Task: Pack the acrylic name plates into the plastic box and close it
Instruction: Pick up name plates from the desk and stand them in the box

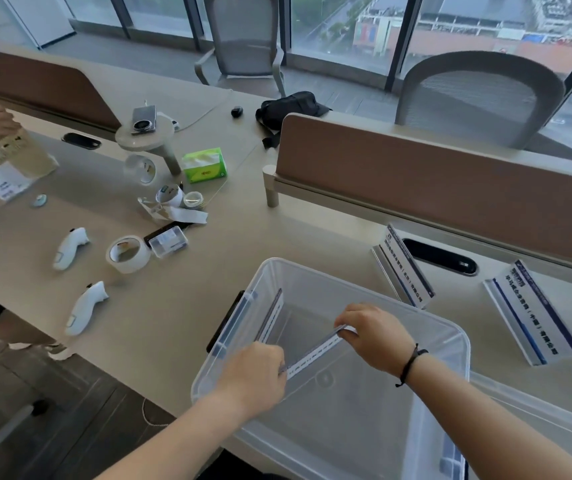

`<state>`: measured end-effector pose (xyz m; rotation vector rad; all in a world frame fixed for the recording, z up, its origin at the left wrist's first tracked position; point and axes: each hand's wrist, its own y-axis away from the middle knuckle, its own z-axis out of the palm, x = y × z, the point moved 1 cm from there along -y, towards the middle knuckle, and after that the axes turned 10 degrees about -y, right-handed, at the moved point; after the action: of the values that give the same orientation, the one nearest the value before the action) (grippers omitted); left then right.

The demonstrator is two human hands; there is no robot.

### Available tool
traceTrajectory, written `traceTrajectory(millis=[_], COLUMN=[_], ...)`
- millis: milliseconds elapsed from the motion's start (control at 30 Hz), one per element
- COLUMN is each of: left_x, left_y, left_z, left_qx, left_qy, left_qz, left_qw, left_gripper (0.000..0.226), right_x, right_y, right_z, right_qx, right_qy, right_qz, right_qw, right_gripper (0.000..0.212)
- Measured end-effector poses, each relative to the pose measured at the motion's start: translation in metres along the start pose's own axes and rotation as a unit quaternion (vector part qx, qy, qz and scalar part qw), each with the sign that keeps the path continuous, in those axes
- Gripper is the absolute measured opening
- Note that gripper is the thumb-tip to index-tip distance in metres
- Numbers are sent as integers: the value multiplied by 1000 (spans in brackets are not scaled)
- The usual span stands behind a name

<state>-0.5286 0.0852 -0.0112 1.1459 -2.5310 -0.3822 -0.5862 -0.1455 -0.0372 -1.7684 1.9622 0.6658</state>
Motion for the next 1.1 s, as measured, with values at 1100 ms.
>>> traceTrajectory(millis=[1100], left_x=[-30], left_y=[-7], left_z=[21], left_qx=[-111], left_qy=[-27], left_qz=[-81], left_qw=[990], left_gripper=[18], right_x=[-38], right_y=[-74], right_z=[76], right_qx=[-50], right_qy=[-7], right_qz=[-78], right_qw=[996], right_gripper=[24])
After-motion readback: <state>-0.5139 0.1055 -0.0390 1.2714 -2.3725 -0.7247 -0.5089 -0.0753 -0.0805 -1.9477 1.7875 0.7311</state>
